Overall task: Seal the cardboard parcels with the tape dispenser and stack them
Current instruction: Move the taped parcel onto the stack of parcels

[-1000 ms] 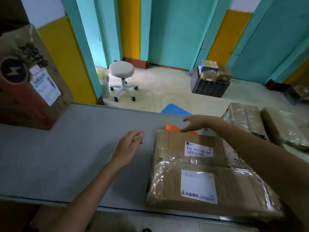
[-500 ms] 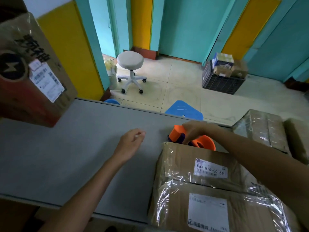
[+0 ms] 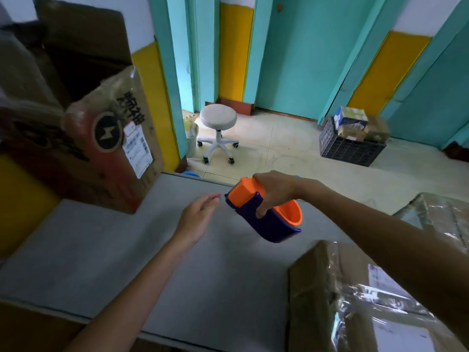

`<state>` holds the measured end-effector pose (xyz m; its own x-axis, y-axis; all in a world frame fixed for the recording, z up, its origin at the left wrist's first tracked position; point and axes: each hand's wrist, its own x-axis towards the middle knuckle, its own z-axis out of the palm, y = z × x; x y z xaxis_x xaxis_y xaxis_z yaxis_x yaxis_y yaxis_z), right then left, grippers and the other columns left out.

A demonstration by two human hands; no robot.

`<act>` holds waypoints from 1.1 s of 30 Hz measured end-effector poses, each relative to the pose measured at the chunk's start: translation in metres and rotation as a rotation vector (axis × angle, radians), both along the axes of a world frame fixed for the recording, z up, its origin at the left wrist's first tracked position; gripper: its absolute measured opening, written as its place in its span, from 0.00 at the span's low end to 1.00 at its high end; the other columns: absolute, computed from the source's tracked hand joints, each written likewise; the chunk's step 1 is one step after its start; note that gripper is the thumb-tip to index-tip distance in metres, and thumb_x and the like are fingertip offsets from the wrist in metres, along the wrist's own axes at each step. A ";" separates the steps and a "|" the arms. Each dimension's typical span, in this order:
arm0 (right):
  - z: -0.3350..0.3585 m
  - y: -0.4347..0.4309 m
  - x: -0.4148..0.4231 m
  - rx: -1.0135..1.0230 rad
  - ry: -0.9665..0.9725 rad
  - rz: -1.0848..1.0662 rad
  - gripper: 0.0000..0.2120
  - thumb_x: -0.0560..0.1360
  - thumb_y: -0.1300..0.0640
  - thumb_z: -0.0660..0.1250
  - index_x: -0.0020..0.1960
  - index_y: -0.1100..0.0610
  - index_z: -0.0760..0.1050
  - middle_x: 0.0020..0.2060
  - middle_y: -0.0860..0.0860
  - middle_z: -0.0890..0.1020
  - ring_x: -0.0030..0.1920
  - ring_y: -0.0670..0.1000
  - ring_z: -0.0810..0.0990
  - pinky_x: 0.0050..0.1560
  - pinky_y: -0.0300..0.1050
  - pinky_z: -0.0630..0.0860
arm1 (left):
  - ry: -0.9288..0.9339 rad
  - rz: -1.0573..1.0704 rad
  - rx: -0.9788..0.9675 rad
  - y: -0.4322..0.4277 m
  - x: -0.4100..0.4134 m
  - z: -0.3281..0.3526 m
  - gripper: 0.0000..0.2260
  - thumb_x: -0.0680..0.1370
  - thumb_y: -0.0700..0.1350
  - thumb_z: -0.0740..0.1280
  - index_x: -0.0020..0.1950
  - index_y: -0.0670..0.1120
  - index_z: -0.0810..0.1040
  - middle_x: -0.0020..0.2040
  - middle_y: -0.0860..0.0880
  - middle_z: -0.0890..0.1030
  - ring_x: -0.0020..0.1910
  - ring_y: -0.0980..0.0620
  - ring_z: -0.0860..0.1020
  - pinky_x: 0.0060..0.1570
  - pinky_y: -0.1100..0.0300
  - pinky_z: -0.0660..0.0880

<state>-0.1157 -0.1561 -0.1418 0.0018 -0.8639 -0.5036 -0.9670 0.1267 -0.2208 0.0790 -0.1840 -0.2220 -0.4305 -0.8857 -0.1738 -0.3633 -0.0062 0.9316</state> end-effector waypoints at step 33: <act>-0.105 -0.015 0.278 -0.650 -0.228 0.161 0.39 0.68 0.28 0.59 0.57 0.64 0.73 0.54 0.56 0.76 0.53 0.53 0.74 0.48 0.38 0.70 | 0.338 0.425 0.593 -0.057 0.274 -0.101 0.11 0.80 0.38 0.56 0.44 0.44 0.77 0.42 0.46 0.82 0.40 0.53 0.79 0.39 0.61 0.75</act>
